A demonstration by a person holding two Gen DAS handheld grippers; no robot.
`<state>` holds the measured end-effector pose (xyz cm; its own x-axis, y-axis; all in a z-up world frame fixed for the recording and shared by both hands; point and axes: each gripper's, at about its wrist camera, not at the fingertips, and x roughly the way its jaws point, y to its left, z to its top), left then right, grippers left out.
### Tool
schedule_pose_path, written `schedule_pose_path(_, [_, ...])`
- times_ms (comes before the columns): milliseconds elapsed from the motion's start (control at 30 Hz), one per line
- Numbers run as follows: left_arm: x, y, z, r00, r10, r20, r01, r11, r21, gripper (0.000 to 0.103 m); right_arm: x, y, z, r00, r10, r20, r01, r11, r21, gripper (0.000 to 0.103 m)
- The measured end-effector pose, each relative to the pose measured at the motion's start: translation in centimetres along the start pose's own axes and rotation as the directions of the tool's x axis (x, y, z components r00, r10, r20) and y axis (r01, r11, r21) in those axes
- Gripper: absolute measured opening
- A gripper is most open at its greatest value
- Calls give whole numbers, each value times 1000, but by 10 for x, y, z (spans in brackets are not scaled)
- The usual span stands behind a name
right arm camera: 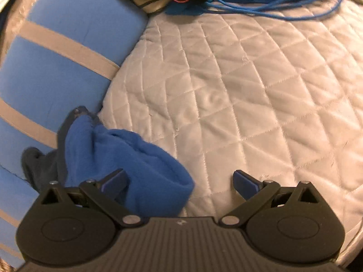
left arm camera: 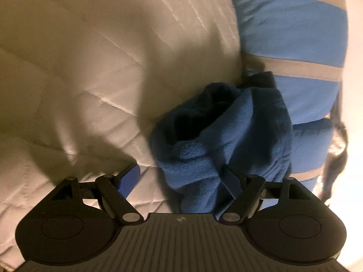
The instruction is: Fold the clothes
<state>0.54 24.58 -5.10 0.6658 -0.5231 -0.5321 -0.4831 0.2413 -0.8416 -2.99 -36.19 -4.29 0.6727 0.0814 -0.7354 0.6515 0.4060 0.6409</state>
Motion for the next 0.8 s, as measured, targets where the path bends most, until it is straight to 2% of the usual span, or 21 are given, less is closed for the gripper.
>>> schedule_pose_path(133, [14, -5, -4, 999, -41, 30, 38, 996, 79, 78, 15, 1, -9, 999, 39, 9, -39, 999, 3, 102])
schedule_pose_path(267, [28, -12, -5, 995, -86, 57, 76, 986, 151, 77, 28, 15, -11, 994, 85, 69, -78, 992, -95, 100])
schedule_pose_path(300, [31, -13, -4, 993, -101, 62, 89, 982, 164, 76, 31, 18, -12, 992, 97, 83, -86, 989, -121, 95])
schedule_pose_path(367, [33, -11, -2, 994, -88, 67, 76, 983, 165, 59, 46, 19, -8, 991, 133, 26, -129, 984, -122, 58])
schedule_pose_path(400, [34, -11, 0, 994, -80, 69, 67, 984, 165, 40, 51, 17, -7, 991, 132, 13, -130, 985, -112, 49])
schedule_pose_path(433, [34, -10, 1, 995, -72, 71, 59, 985, 164, 29, 54, 17, -7, 991, 132, 1, -131, 984, -123, 35])
schedule_pose_path(500, [33, -12, 4, 996, -65, 65, 54, 985, 163, 23, 51, 24, -7, 993, 121, -6, -120, 976, -180, 26])
schedule_pose_path(567, [26, -25, 0, 996, -42, 82, 23, 975, 219, 21, 42, 31, -5, 993, 116, -5, -114, 970, -214, 20])
schedule_pose_path(800, [-14, -39, -39, 994, 4, 114, -34, 963, 267, 19, -17, 28, 0, 990, 139, 24, -126, 948, -293, 14])
